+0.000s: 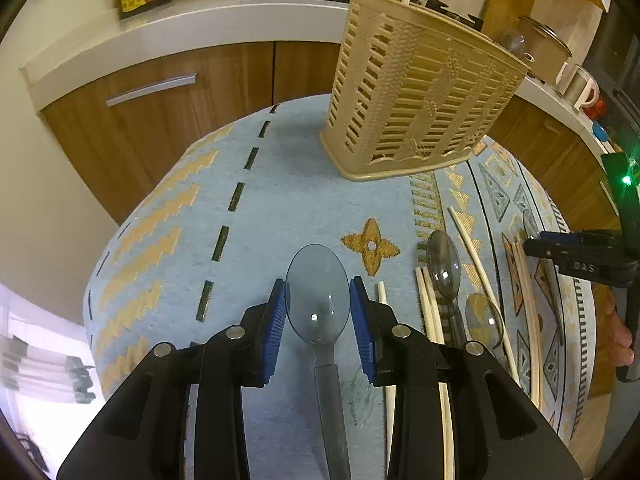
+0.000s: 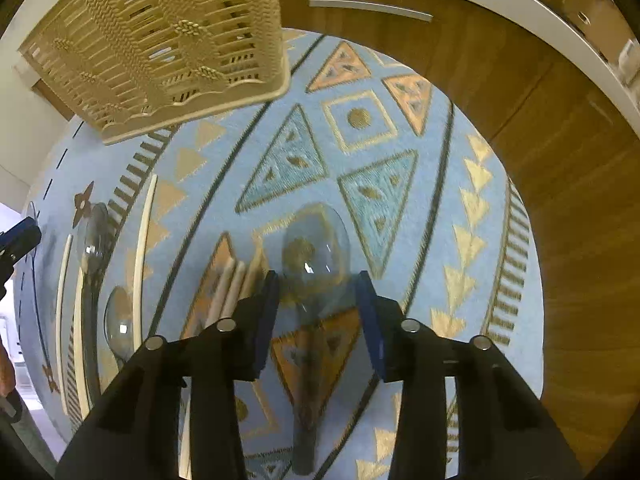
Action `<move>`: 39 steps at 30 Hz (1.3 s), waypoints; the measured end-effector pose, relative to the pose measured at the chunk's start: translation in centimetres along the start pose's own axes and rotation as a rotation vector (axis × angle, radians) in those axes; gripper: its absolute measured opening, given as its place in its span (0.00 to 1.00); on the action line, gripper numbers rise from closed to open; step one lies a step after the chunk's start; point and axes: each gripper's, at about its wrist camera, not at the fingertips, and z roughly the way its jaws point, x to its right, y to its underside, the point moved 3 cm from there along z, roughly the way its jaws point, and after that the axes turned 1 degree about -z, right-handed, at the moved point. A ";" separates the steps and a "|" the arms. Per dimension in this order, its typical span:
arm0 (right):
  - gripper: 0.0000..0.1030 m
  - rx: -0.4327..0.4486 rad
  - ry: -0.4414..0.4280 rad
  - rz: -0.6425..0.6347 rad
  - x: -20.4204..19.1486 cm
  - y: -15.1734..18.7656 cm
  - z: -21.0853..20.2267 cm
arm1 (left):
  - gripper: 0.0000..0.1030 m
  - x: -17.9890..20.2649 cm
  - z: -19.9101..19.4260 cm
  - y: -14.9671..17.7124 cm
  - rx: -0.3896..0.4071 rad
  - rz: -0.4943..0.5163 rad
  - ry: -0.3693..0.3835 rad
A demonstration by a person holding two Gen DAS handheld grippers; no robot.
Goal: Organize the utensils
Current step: 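Grasp a clear spoon with the left tool while the right tool grasps another clear spoon, then carry both spoons over the beige caddy and open both tools to drop them in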
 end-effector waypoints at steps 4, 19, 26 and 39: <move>0.28 0.026 0.028 -0.027 -0.6 -0.9 -0.6 | 0.29 0.0 -1.1 -0.6 0.046 -0.007 0.002; 0.28 0.551 -0.183 -0.082 -2.6 -4.0 -16.6 | 0.29 4.0 -14.4 -8.3 0.476 0.052 0.096; 0.28 0.796 -0.299 -0.024 -2.5 -8.8 -24.0 | 0.29 6.8 -18.2 -14.3 0.649 0.079 0.089; 0.28 0.901 -0.159 0.130 0.2 -15.4 -21.3 | 0.29 8.1 -13.4 -18.4 0.779 0.099 0.057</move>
